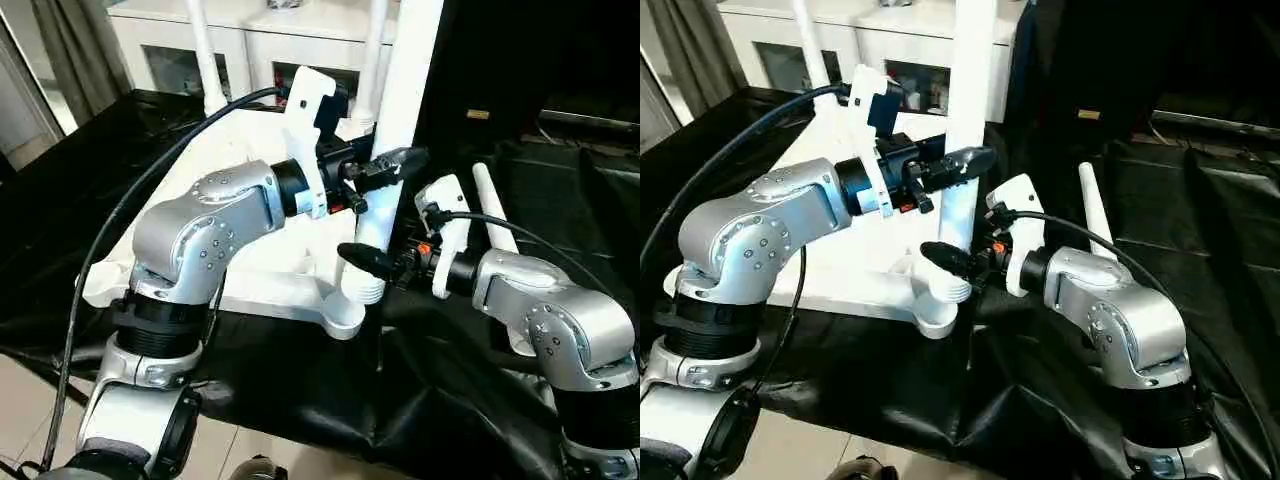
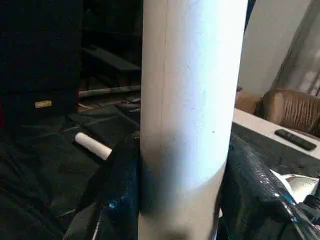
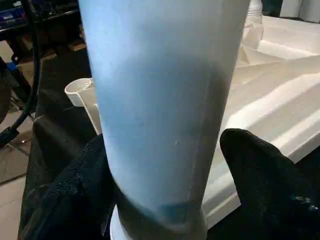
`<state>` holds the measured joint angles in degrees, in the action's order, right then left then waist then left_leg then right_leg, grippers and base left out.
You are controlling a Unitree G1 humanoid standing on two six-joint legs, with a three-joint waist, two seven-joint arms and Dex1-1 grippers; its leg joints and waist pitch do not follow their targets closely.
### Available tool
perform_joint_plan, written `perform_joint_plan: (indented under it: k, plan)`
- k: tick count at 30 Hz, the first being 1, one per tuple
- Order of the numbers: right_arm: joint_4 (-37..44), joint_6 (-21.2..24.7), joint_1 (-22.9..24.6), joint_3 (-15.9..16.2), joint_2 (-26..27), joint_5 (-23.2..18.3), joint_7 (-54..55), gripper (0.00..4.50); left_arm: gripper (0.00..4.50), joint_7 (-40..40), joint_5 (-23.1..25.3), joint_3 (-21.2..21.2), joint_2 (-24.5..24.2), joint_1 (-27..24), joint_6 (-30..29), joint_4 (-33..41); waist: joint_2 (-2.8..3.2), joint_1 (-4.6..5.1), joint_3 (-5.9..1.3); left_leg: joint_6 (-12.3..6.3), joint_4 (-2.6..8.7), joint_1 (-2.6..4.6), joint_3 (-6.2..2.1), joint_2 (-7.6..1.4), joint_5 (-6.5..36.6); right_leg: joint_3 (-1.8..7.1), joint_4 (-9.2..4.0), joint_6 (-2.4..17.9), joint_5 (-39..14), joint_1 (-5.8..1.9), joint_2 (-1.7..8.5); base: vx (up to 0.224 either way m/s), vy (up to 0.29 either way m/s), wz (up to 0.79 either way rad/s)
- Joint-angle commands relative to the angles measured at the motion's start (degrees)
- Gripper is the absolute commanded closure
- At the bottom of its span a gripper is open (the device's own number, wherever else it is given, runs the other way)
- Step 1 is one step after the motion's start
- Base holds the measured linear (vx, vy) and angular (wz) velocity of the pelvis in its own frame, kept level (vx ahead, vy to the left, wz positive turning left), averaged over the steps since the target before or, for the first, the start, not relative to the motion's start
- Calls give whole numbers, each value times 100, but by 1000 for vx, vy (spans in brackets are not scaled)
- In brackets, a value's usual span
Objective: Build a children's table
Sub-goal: Pick table leg
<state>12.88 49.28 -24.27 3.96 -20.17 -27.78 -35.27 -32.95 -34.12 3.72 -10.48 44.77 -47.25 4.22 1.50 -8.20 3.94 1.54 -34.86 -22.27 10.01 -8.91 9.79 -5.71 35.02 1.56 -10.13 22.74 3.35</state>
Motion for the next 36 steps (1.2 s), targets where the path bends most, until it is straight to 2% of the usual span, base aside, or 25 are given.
perform_joint_plan:
  k: [1,16,17,19,27,30,35,36]
  plan:
    - [35,64,-14,49,-55,-83,-23,110,268,7,-50,-20,-10,65,-24,128,-133,-2,-471,-131,350,91,-170,-416,680,381,-487,466,-1828,-301,612,0,0,0]
    - [8,98,-13,56,-54,-66,-24,110,268,-42,-107,-22,6,83,-104,196,-129,-4,-476,-128,346,86,-172,-410,665,381,-489,428,-1843,-301,608,0,0,0]
    - [10,107,-13,48,-56,-81,-23,146,268,-43,-102,-27,4,77,-100,187,-129,-4,-478,-130,345,89,-173,-410,664,379,-488,433,-1836,-300,603,0,0,0]
    - [13,117,-10,42,-57,-92,-24,149,268,-39,-97,-35,5,79,-96,176,-129,-3,-476,-133,346,88,-173,-411,660,378,-482,443,-1820,-301,601,0,0,0]
    - [35,163,36,31,-75,-132,-48,231,268,-14,-76,-84,13,119,-68,112,-127,-2,-475,-131,348,90,-173,-414,686,377,-493,429,-1863,-300,604,0,0,0]
    - [51,173,52,40,-68,-139,-38,252,268,16,-91,-134,12,136,-68,99,-125,-1,-472,-121,348,92,-173,-413,707,376,-496,441,-1864,-299,605,0,0,0]
    - [74,202,60,49,-78,-180,-4,257,268,172,-36,-248,45,219,16,0,-121,1,-477,-119,348,95,-174,-415,691,375,-491,433,-1853,-298,600,0,0,0]
    - [79,203,66,49,-81,-180,-2,257,233,305,-46,-329,105,251,-15,-64,-126,-2,-475,-123,344,96,-169,-409,698,378,-498,440,-1833,-297,602,0,0,0]
